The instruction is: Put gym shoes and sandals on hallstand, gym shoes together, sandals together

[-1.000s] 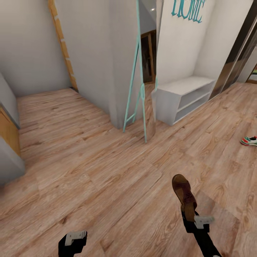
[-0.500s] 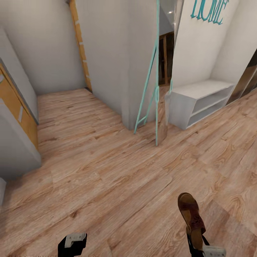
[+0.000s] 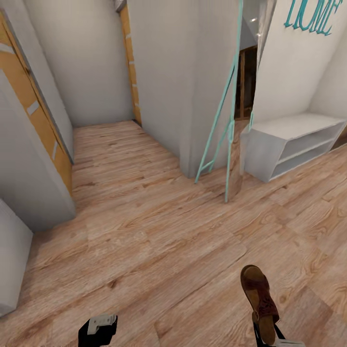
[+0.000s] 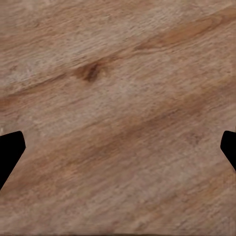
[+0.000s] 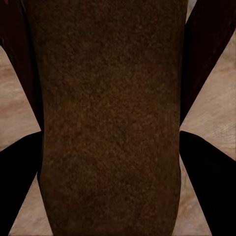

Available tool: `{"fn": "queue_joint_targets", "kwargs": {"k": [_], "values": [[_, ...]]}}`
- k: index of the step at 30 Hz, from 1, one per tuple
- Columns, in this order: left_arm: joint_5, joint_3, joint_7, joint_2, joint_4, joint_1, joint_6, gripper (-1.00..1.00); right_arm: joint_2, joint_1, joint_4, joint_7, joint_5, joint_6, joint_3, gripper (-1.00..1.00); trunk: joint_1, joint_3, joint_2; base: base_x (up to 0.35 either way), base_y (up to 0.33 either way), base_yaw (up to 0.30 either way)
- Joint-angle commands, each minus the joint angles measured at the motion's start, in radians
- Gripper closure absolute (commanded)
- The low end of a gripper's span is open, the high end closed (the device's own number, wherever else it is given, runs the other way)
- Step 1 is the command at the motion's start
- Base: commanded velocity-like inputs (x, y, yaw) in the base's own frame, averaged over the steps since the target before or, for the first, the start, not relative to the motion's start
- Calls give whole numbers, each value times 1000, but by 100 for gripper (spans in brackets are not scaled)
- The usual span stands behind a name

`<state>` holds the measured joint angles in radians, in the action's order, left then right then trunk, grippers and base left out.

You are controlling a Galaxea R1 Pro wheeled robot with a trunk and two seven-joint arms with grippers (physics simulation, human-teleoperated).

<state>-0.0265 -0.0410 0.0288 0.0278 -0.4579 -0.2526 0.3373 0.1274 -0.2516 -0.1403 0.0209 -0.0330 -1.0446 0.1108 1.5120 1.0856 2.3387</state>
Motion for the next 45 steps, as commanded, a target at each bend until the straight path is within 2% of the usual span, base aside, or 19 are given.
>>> {"fn": "queue_joint_targets", "kwargs": {"k": [1, 12, 17, 27, 45], "values": [[-3, 1, 2, 0, 1, -1, 3, -100, 0, 0, 0, 2, -4, -3, 6, 100, 0, 0, 0, 0, 0, 219], [-3, 1, 2, 0, 1, -1, 3, -100, 0, 0, -1, 6, -6, -3, 6, 100, 0, -6, 0, -114, 93, 98], [-16, 1, 5, 2, 2, 4, 3, -100, -27, 0, 0, 6, -6, -3, 6, 100, 0, -6, 0, 0, 0, 0], [-7, 1, 5, 4, 2, 4, 3, -100, -35, 0, 0, 6, -5, -3, 6, 100, 0, -6, 0, -4, 13, 0], [-7, 1, 5, 4, -2, 4, 3, -100, -35, 0, -1, 6, -4, -3, 6, 100, 0, -6, 0, -154, 255, 0]]}}
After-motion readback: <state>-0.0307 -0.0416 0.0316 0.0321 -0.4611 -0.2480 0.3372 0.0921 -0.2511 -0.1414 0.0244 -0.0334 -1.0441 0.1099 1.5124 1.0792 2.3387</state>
